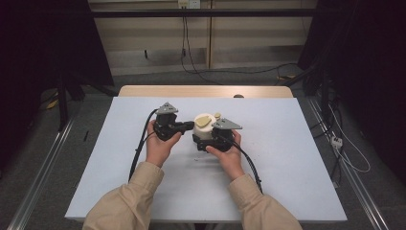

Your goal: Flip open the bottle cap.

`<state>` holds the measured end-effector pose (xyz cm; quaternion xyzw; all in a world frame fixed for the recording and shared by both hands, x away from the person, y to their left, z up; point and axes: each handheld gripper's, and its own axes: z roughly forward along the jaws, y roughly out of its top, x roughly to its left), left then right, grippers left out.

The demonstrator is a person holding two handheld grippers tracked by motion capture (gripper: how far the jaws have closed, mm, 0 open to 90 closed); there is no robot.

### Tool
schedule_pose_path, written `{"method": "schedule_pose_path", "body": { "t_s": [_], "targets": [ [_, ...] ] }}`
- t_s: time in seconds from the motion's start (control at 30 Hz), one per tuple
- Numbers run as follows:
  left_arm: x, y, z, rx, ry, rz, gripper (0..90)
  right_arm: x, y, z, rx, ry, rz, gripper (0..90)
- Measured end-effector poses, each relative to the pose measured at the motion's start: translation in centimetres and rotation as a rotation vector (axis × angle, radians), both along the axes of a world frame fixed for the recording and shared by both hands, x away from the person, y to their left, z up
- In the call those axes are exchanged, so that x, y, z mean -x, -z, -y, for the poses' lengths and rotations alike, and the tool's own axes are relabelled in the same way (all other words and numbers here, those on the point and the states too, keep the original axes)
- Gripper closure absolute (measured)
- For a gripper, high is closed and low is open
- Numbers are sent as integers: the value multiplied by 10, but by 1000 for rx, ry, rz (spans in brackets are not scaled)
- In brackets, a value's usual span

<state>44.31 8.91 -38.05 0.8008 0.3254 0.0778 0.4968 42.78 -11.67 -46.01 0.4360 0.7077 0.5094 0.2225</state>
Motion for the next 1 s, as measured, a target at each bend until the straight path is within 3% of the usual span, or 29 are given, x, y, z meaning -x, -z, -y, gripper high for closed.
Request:
{"method": "schedule_pose_path", "body": {
  "t_s": [1.0],
  "targets": [
    [1,-9,5,-3,20,-4,900,0,0,0,7,2,-1,30]
  ]
}}
